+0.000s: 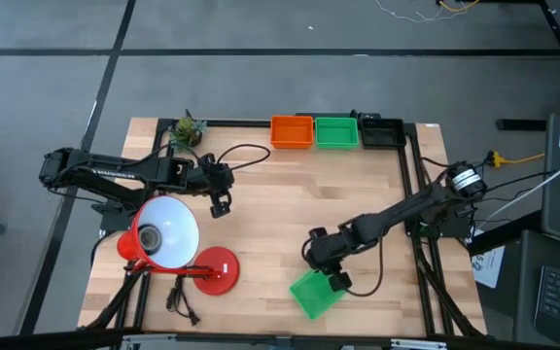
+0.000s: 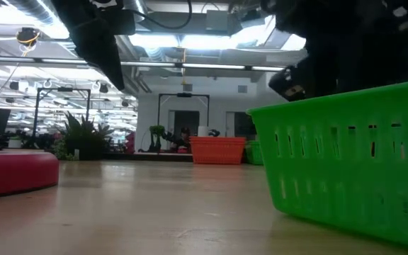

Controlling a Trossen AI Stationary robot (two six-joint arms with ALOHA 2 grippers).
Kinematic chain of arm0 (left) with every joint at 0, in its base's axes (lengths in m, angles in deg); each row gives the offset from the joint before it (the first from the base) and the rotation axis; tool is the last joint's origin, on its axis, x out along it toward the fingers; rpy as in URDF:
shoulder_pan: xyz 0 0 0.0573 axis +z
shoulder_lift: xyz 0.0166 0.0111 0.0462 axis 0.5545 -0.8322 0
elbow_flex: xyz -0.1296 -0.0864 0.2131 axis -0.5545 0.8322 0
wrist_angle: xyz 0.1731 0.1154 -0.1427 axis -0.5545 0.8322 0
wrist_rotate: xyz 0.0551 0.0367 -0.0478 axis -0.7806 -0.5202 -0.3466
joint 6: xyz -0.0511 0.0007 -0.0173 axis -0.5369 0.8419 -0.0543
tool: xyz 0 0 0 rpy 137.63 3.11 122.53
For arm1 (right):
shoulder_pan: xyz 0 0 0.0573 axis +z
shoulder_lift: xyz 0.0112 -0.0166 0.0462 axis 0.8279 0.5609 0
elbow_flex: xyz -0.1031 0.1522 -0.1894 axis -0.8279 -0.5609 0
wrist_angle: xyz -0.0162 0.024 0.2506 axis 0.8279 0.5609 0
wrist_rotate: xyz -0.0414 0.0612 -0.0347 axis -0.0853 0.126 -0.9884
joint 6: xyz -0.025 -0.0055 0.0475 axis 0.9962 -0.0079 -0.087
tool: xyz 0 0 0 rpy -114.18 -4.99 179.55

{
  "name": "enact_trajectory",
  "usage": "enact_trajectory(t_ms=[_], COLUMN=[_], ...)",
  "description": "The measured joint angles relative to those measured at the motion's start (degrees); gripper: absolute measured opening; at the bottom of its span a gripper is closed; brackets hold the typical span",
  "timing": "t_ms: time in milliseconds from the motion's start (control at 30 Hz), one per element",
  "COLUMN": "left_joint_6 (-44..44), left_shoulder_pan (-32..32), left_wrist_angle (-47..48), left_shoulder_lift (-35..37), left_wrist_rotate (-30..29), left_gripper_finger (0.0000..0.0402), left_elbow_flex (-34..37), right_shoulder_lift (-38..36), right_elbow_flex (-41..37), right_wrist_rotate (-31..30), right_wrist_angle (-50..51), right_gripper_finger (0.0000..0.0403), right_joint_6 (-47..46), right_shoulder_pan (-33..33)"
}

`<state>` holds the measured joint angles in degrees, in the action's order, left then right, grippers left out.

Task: Stack baskets by color
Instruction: Stack the bottom green bin on top of the top stacked green bin

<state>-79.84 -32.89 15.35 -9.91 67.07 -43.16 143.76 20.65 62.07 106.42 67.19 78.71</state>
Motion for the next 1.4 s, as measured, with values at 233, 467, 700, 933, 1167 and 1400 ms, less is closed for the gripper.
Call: enact_trajectory(t_ms=[233, 467, 700, 933, 1167, 1400], left_joint_6=[0.02, 0.02, -0.01, -0.01, -0.01, 0.04], left_shoulder_pan=[-0.02, 0.02, 0.04, 0.05, 0.05, 0.05], left_wrist_angle=[0.00, -0.17, -0.26, -0.52, -0.52, -0.50], left_shoulder_lift=[0.00, 0.00, 0.00, 0.00, 0.00, 0.00], left_wrist_rotate=[0.01, 0.00, 0.00, -0.02, -0.02, -0.04], left_gripper_finger=[0.0011, 0.0011, 0.0011, 0.0011, 0.0011, 0.0011], left_elbow_flex=[0.00, 0.00, 0.00, 0.00, 0.00, 0.00], right_shoulder_lift=[3.05, 2.25, -1.35, -8.42, -13.44, -15.40], right_elbow_flex=[0.00, 0.00, 0.09, 0.04, 0.02, -0.04], right_wrist_rotate=[0.63, -0.03, -12.71, -21.00, -23.17, -16.88], right_wrist_angle=[1.17, 3.64, 13.57, 21.85, 21.04, 19.93], right_gripper_finger=[0.0097, 0.0012, 0.0003, 0.0002, 0.0001, 0.0001], right_joint_6=[-1.34, -2.05, 6.28, 18.29, 32.89, 44.97], right_shoulder_pan=[0.31, 0.26, -1.50, -11.02, -29.51, -46.80])
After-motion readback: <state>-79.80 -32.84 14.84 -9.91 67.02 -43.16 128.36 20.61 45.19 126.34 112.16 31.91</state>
